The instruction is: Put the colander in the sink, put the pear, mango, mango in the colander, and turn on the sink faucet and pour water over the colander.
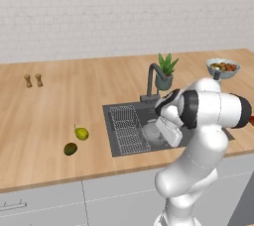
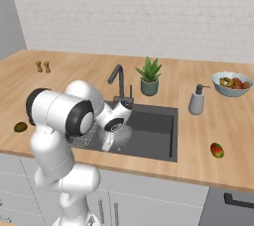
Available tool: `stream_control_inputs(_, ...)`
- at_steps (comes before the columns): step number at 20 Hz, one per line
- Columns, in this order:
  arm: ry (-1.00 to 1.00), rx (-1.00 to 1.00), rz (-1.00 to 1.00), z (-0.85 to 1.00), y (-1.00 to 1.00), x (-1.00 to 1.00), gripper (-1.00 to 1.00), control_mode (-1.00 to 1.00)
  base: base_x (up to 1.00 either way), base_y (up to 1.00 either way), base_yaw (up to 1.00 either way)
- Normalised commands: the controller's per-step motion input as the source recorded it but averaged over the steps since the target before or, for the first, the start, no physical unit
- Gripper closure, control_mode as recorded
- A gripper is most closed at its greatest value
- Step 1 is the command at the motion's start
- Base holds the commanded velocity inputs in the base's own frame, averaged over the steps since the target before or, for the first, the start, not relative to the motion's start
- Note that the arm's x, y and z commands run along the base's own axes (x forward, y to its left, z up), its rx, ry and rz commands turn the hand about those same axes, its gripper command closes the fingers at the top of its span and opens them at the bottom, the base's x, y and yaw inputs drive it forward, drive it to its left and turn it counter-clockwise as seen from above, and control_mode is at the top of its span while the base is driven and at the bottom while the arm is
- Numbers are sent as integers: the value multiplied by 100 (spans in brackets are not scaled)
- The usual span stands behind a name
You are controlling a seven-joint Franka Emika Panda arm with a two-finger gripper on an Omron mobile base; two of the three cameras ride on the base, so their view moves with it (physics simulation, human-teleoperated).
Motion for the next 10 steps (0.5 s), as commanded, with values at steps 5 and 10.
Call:
stream_control_inputs(5, 0, -1, -4, 19, 5, -25, -100, -100, 0, 0, 0)
stream_control_inputs(10, -1, -2, -11, 71, 13, -14, -100, -100, 0, 0, 0)
